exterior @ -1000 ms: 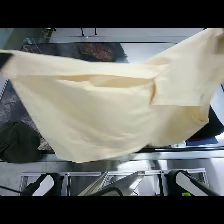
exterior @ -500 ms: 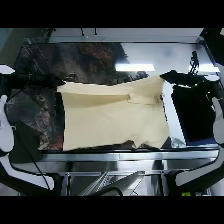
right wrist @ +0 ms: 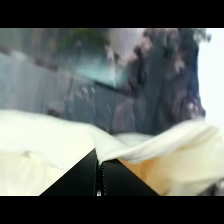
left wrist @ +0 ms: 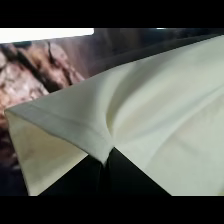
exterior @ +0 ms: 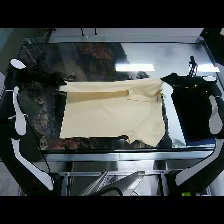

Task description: Fold the shirts.

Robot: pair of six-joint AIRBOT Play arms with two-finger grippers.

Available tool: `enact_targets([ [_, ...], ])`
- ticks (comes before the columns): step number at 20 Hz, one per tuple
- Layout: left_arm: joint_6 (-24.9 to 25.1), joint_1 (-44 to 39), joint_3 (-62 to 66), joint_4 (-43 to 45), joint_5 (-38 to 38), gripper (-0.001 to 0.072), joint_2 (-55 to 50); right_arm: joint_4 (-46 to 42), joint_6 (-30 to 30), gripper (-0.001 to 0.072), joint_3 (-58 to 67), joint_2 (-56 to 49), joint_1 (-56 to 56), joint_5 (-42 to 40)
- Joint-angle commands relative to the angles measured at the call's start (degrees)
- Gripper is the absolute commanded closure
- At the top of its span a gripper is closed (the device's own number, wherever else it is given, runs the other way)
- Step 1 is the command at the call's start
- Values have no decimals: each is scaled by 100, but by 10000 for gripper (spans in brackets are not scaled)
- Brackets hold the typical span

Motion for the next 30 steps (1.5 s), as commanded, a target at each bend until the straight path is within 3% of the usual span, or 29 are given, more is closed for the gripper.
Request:
enact_targets([
  [1,-118,-22,-79,647,-166,694,-107,-999,466,698,28,-22,-22,472],
  [13,-151,-28,-625,654,-177,691,-107,-1613,584,694,-455,-22,118,544],
  [14,-232,-33,-625,649,-256,635,-98,-1613,647,636,-455,-20,129,553],
  [15,-256,-33,-608,651,-378,264,-92,-1578,730,439,-452,0,136,551],
  [16,-459,-15,-533,726,-560,2,-92,-1567,835,387,-452,55,129,551],
  [19,-1082,157,-133,1132,-1416,2,-83,-1578,1123,388,-448,516,-57,584],
  [22,-1185,369,-776,1156,-1906,2,297,-1775,1386,390,-575,1134,-439,1257],
  [24,-1069,472,-1908,1257,-1580,2,815,-2024,1617,423,-1128,1644,-658,1502],
  [28,-603,625,-4081,1543,-708,2,1641,-2865,2472,424,-2732,2979,-1165,1473],
  [29,-533,645,-4459,1534,-542,2,1735,-2979,2712,349,-3075,3272,-1285,1473],
  [30,-468,645,-4736,1537,-417,2,1788,-3056,3001,167,-3432,3563,-1386,1488],
])
